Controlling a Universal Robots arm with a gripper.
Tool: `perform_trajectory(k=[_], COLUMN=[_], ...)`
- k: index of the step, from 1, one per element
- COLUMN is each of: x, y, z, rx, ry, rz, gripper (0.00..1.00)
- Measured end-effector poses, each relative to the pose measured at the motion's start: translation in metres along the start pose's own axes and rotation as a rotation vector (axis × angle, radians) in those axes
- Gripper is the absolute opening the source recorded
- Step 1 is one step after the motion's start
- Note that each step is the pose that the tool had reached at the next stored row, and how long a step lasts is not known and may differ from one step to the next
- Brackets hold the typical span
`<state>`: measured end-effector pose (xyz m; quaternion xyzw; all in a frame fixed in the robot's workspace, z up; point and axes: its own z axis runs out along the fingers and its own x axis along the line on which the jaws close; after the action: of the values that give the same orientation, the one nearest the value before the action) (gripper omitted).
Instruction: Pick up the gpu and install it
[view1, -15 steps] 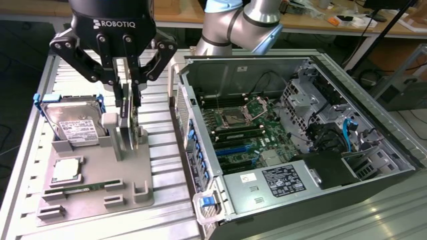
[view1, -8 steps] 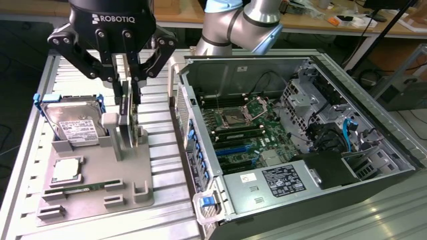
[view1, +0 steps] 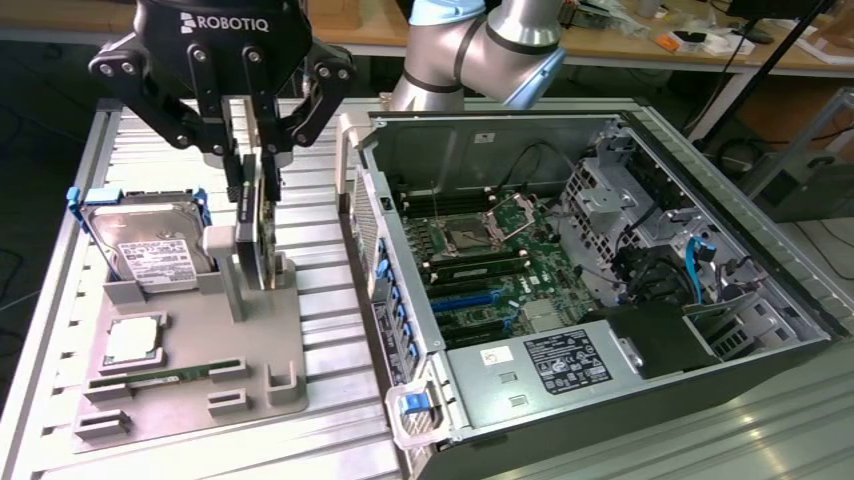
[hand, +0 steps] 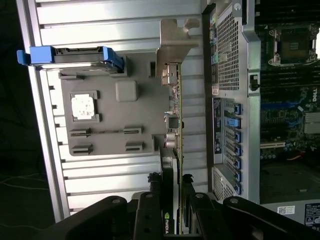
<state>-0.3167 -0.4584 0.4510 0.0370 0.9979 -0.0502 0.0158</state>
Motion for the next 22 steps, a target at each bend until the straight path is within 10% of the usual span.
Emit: perform_trajectory(k=[22], x=[-0.0004], y=[-0.0010], z=[-0.0101], rx=[0.0047], ry=[-0.0004], rz=[0.000], gripper=[0.27])
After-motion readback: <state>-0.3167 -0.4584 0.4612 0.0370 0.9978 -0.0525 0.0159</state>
